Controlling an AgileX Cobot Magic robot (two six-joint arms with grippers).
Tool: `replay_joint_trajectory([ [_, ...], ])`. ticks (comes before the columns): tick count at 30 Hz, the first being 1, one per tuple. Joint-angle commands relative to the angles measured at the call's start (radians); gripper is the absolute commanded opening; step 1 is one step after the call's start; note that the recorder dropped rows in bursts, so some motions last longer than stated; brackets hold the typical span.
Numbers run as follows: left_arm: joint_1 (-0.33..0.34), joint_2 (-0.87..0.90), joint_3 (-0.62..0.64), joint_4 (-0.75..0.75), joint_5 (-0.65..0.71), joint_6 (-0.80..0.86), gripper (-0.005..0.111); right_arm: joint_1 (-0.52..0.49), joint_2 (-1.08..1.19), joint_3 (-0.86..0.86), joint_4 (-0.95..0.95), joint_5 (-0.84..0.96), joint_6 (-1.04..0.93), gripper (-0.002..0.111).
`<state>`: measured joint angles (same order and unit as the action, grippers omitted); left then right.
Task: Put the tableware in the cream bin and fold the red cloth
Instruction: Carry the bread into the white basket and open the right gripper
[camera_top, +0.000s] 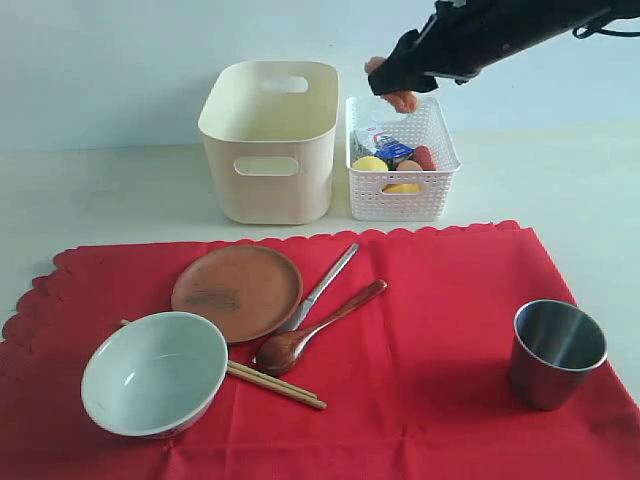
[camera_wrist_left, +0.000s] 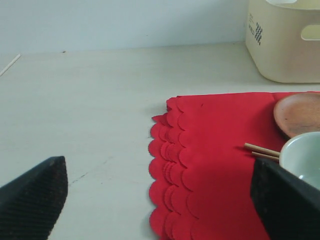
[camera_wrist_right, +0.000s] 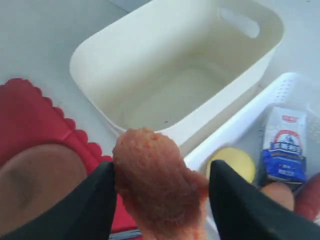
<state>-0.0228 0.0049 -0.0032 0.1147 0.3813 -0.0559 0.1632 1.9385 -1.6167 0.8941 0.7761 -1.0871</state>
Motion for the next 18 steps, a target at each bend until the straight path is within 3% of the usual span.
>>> replay_joint_trajectory([
  [1,0.003,-0.005,0.003,0.002,-0.011,0.001,0.094,-0.009,0.043,-0.024,0.013,-0.104,-0.014,0.000],
  [8,0.003,-0.005,0.003,0.002,-0.011,0.001,0.094,-0.009,0.274,-0.261,-0.005,-0.106,0.059,0.000],
  [11,0.003,-0.005,0.003,0.002,-0.011,0.001,0.094,-0.009,0.366,-0.344,-0.123,-0.122,0.132,0.000],
  [18,0.003,-0.005,0.003,0.002,-0.011,0.001,0.094,-0.009,0.471,-0.401,-0.197,-0.144,0.148,0.000],
])
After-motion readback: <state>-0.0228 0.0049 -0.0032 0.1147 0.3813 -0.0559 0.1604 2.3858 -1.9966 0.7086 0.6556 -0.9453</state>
